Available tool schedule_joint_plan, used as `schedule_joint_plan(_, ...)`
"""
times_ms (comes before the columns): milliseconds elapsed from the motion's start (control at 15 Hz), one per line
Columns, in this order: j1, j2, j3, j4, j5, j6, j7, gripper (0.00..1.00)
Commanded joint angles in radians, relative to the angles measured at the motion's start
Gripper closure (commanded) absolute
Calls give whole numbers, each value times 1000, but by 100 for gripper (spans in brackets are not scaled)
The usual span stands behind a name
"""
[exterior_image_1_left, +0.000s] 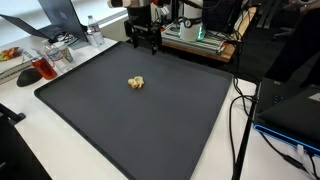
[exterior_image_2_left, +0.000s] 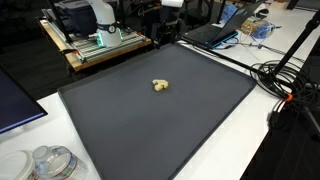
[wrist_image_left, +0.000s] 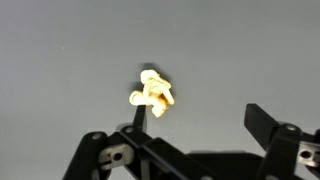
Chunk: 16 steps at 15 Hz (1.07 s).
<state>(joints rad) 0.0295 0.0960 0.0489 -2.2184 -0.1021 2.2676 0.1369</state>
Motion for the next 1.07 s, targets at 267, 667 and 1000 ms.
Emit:
schedule_joint_plan(267,-2,110,-26,84,27,-23,-32,0)
schedule_joint_plan(667,4,104,-32,66,6,-2,-13,0)
schedule_joint_plan(1000,4,104,-32,66,6,-2,-13,0)
